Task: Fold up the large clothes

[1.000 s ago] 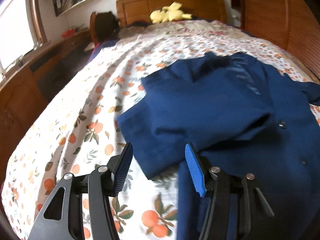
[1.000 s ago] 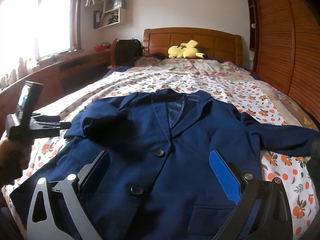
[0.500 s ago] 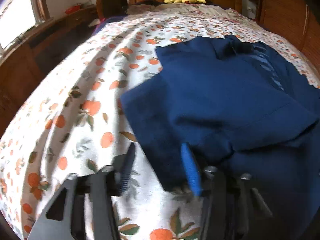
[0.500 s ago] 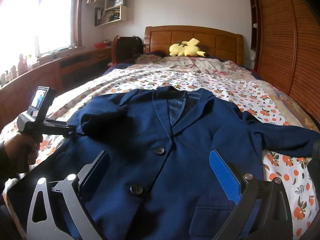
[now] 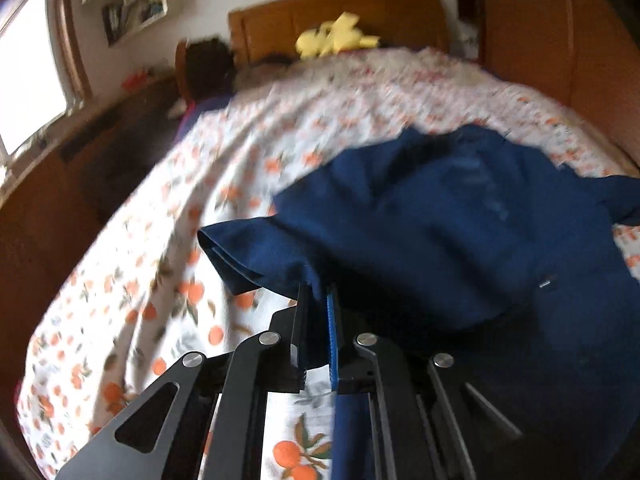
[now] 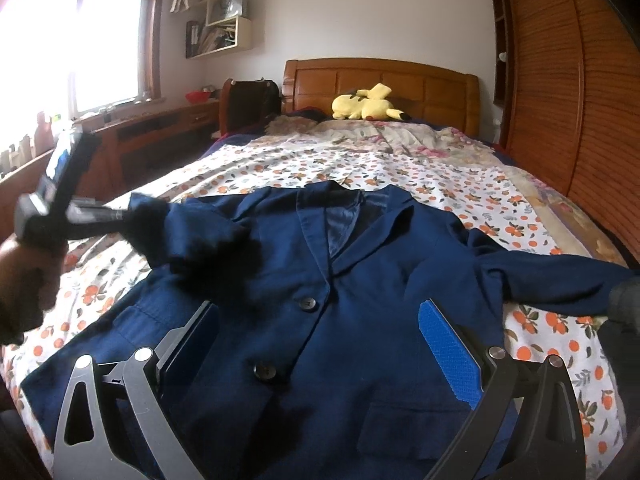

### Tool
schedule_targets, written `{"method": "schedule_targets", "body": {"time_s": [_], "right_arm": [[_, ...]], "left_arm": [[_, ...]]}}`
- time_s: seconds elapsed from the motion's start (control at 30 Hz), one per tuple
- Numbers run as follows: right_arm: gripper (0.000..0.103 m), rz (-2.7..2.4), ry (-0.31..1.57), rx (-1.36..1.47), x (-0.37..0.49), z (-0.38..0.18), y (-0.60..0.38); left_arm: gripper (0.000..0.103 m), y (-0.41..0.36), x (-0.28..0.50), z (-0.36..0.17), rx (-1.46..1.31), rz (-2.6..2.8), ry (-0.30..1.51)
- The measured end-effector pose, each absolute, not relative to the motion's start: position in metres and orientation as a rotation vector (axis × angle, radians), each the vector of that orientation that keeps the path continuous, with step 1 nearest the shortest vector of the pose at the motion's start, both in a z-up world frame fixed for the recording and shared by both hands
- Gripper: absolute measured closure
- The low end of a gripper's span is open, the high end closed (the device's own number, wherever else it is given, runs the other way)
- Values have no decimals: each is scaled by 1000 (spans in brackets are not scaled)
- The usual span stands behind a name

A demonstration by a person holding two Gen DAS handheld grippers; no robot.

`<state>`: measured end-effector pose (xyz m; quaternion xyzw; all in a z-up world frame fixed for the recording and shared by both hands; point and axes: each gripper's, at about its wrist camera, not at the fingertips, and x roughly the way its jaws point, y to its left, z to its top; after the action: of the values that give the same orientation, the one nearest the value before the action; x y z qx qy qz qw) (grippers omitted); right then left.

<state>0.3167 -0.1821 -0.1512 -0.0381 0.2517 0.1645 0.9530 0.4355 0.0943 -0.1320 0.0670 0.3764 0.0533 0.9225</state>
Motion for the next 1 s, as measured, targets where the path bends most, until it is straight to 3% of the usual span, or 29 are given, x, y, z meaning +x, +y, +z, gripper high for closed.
{"method": "schedule_targets", "body": {"time_s": [0.33,0.77,0.87,1.0], "right_arm": [[7,290,493,-84,294,-141,-209],[7,255,489,-92,275,-132,-233],[7,260,494,-101,274,-133,-230],[7,271,506,-113,273,-136,-226]], "left_arm": [[95,-12,380,-59,194,-93,625],[94,-54,321,-80,188,-177,619],[89,-46,313,-93,145,-178,637],[48,-31,300,-105,93,-168,638]]}}
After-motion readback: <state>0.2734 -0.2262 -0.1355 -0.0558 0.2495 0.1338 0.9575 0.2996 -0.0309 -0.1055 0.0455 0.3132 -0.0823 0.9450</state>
